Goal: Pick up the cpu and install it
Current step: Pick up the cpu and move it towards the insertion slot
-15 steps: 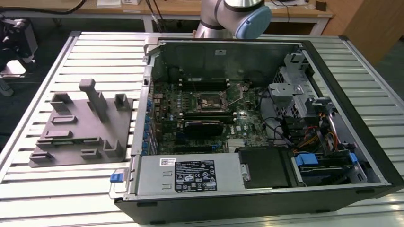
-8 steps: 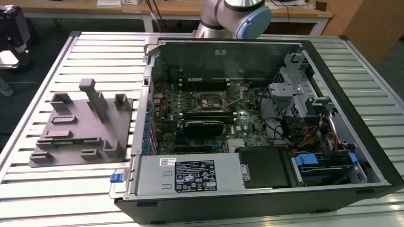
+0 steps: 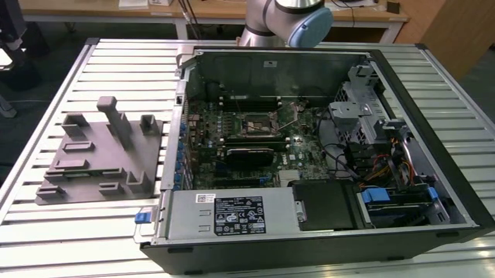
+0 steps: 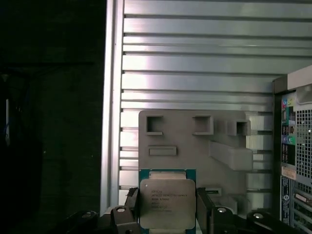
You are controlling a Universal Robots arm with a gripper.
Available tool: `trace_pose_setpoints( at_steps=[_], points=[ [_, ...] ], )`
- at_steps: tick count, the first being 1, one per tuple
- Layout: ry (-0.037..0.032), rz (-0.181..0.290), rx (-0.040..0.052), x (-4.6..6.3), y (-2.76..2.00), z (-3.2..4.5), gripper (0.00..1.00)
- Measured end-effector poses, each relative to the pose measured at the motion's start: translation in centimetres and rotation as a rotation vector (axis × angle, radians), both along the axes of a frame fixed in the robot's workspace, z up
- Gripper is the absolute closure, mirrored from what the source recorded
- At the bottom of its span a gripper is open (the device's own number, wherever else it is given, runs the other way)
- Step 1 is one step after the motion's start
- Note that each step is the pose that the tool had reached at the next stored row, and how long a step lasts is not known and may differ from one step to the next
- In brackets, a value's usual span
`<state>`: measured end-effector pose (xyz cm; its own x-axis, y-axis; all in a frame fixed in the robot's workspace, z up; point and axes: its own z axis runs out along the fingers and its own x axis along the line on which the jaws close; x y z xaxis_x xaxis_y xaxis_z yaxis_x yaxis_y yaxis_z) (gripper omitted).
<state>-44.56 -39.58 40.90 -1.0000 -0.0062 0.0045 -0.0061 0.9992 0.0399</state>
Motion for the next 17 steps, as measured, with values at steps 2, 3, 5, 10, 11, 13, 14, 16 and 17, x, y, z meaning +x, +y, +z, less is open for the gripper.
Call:
trace_pose_setpoints(
  at_steps=[2,3,5,10,11,13,14,16,17],
  points=[
    [0.0002,0.000,-0.0001,0.4,0.00,0.02,0.46],
    [0.0001,0.000,-0.0001,0.7,0.00,0.01,0.46],
    [0.0001,0.000,0.0000,1.2,-0.01,0.01,0.46],
    [0.0001,0.000,-0.0001,2.4,0.00,0.01,0.46],
    [0.0000,0.000,0.0000,2.7,-0.01,0.01,0.46],
    [0.0001,0.000,-0.0001,3.2,0.00,0.01,0.46],
    [0.0001,0.000,-0.0001,3.4,0.00,0.01,0.46],
    [0.0001,0.000,0.0000,3.9,0.00,0.01,0.46],
    [0.0001,0.000,-0.0001,4.1,0.00,0.01,0.46]
  ],
)
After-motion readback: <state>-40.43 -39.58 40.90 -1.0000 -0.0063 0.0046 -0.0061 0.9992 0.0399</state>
